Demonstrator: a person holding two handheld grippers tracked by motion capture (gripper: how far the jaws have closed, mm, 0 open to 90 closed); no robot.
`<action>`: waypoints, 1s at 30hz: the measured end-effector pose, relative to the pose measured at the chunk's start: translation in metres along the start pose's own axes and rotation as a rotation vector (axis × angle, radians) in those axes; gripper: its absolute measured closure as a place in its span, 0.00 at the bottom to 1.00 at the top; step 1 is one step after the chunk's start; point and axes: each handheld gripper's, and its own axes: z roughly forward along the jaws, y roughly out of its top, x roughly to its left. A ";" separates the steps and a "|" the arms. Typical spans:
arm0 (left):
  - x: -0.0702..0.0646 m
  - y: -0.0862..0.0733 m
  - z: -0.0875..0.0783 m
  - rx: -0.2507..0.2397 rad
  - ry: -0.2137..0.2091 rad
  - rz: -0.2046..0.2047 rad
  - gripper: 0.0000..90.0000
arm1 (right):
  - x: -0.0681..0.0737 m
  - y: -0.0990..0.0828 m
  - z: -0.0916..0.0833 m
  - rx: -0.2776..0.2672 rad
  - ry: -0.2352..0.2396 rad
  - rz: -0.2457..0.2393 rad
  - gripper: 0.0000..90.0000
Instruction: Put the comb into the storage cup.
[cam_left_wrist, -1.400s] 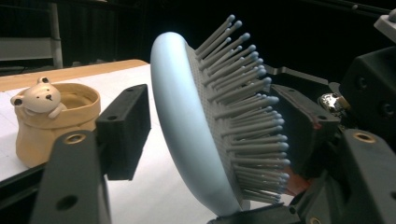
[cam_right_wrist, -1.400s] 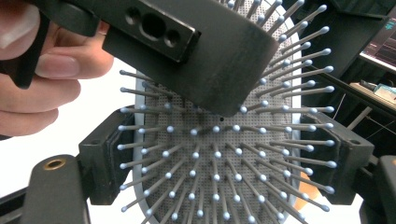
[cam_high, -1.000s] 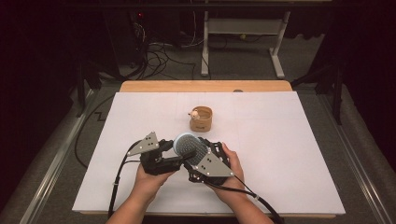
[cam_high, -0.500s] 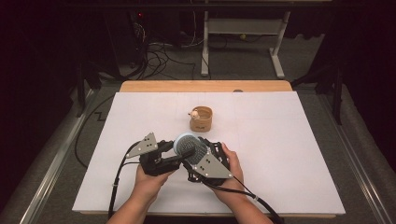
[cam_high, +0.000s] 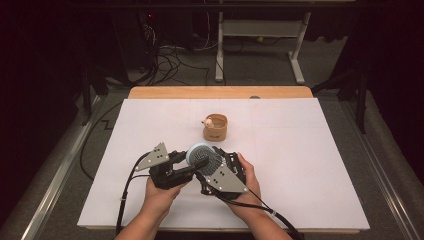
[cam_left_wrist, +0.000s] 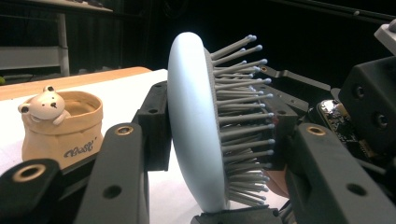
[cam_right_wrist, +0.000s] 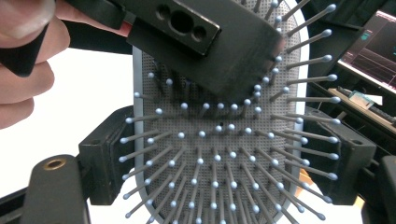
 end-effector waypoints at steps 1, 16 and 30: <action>-0.001 0.000 0.000 0.000 0.001 0.002 0.62 | 0.000 0.000 0.000 -0.003 -0.002 -0.004 0.23; -0.002 0.007 -0.007 -0.037 0.024 0.028 0.63 | -0.003 -0.001 0.003 0.007 0.034 0.067 0.06; 0.004 0.012 -0.020 -0.071 0.086 0.057 0.64 | -0.012 -0.008 0.002 0.027 0.111 0.175 0.00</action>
